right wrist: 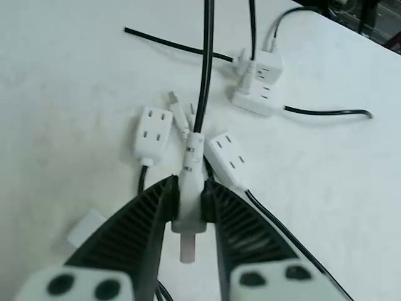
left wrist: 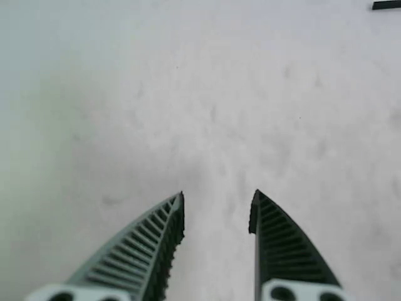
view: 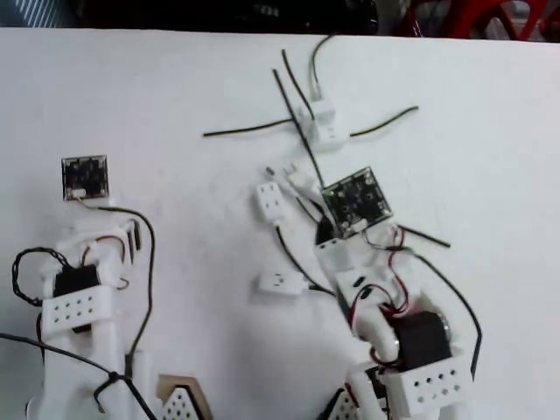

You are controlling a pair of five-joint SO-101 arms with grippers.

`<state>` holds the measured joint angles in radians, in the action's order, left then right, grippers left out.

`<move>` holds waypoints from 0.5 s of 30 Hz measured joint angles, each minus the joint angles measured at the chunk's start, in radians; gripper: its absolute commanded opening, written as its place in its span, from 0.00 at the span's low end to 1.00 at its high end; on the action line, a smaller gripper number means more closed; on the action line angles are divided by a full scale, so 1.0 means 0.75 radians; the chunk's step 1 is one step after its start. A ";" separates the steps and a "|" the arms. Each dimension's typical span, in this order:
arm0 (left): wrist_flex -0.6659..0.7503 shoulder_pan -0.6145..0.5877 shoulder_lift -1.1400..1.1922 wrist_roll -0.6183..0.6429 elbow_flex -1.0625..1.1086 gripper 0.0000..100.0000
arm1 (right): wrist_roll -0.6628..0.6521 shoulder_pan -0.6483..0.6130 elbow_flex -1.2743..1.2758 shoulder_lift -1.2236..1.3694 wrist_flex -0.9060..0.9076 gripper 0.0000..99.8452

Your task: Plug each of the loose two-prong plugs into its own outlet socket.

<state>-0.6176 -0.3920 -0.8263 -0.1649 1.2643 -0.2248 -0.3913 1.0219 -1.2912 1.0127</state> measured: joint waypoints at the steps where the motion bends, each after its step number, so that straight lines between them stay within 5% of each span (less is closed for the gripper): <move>1: 0.010 0.002 0.000 0.000 0.000 0.18 | 0.027 -0.043 0.029 0.000 -0.051 0.02; 9: 0.110 0.104 0.000 0.002 0.000 0.18 | 0.072 -0.299 0.266 0.002 -0.456 0.02; 15: 0.133 0.286 0.000 0.198 -0.076 0.19 | 0.184 -0.391 0.358 0.002 -0.614 0.02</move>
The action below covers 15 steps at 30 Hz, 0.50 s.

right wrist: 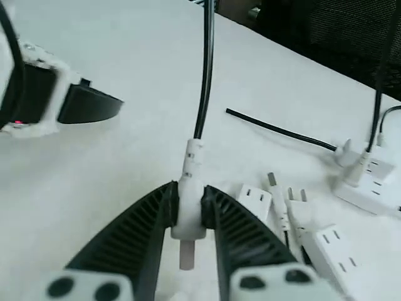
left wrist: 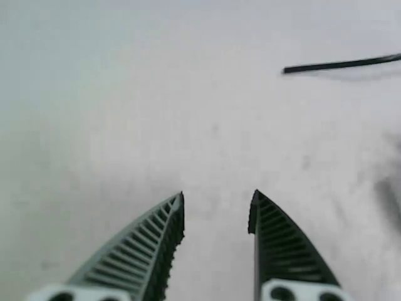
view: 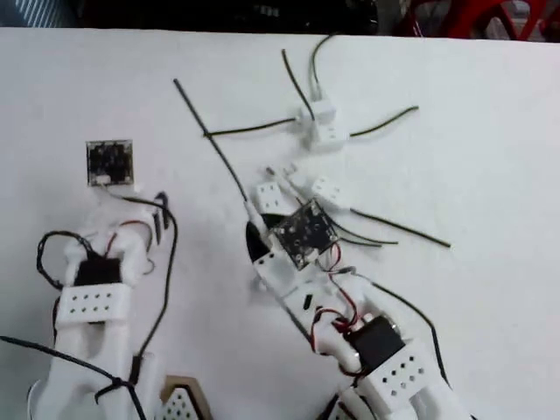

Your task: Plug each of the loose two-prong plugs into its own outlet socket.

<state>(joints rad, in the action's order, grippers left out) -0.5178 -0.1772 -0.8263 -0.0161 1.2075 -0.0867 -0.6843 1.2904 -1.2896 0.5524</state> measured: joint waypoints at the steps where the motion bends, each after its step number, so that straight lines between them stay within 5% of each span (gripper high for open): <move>1: 0.000 0.037 0.000 0.027 -0.020 0.20 | 0.039 -0.006 0.000 0.000 -0.004 0.02; 6: -0.080 0.203 0.000 0.100 -0.106 0.33 | 0.160 -0.002 0.002 0.000 -0.014 0.02; 15: -0.389 0.430 0.000 0.260 -0.252 0.34 | 0.203 -0.006 0.074 0.000 -0.016 0.02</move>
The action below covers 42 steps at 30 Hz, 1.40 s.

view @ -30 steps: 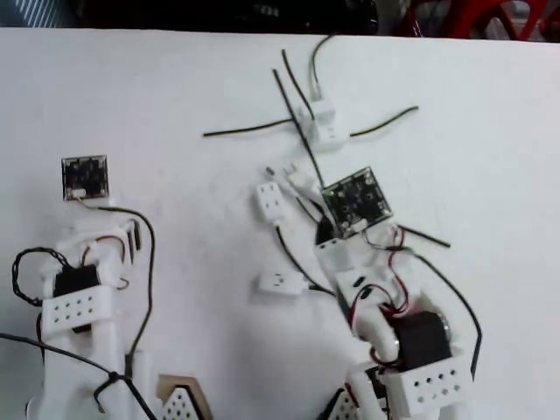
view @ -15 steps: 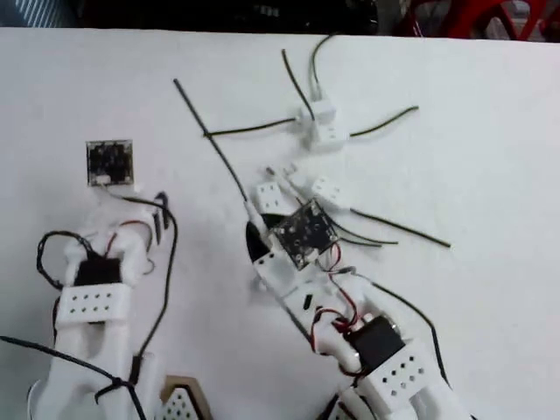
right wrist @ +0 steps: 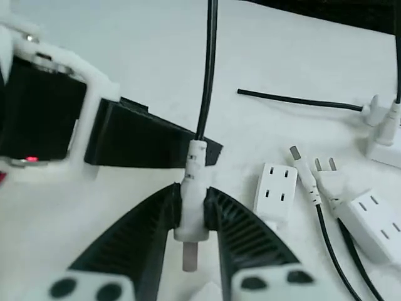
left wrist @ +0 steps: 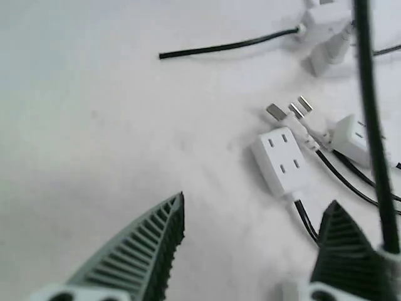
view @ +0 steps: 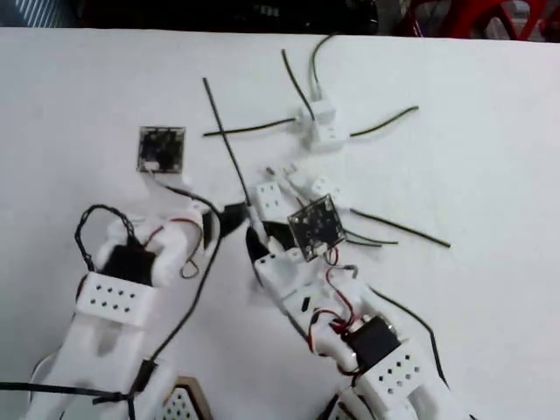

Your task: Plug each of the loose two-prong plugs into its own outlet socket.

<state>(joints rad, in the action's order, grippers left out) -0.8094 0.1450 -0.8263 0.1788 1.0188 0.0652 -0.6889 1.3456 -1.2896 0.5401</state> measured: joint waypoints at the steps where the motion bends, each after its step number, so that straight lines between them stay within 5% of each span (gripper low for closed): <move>1: -0.010 0.008 0.000 0.002 0.000 0.34 | 0.000 0.006 0.000 0.000 0.000 0.02; 28: -0.037 0.194 -0.575 -0.133 0.219 0.34 | 0.004 0.012 0.078 0.000 -0.014 0.02; 42: -0.065 0.053 -0.567 -0.135 0.221 0.38 | 0.127 0.550 0.110 0.002 -0.352 0.02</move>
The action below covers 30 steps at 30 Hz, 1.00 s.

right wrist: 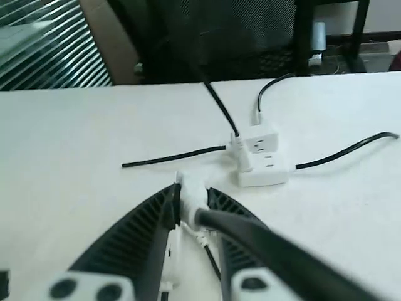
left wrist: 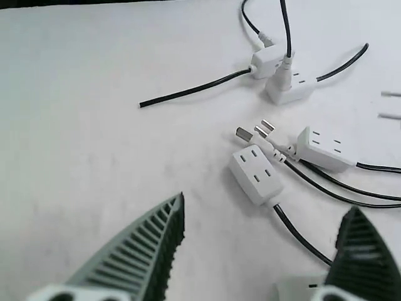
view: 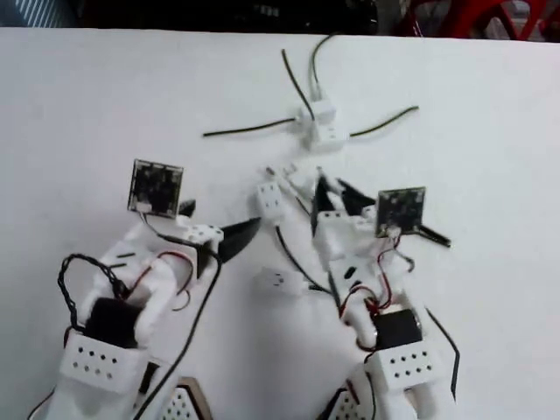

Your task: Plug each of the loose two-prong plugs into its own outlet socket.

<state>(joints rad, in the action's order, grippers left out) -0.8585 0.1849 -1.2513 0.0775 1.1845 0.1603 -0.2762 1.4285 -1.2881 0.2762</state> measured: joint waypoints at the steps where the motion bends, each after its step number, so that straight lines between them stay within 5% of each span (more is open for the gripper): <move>1: 0.000 0.000 0.020 0.000 0.000 0.38 | 0.004 0.035 0.000 0.000 -0.016 0.02; 8: 0.016 0.049 0.458 0.000 -0.178 0.38 | 0.135 0.205 0.047 0.000 -0.166 0.02; 21: 0.033 0.076 1.755 0.061 -0.984 0.38 | 0.141 0.221 0.047 0.000 -0.170 0.02; 30: -0.037 0.084 2.101 0.072 -1.336 0.33 | 0.141 0.221 0.047 0.000 -0.170 0.02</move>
<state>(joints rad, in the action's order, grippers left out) -0.8861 0.2478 0.3245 0.1312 0.1826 0.2662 -0.1105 1.4638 -1.2881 0.1488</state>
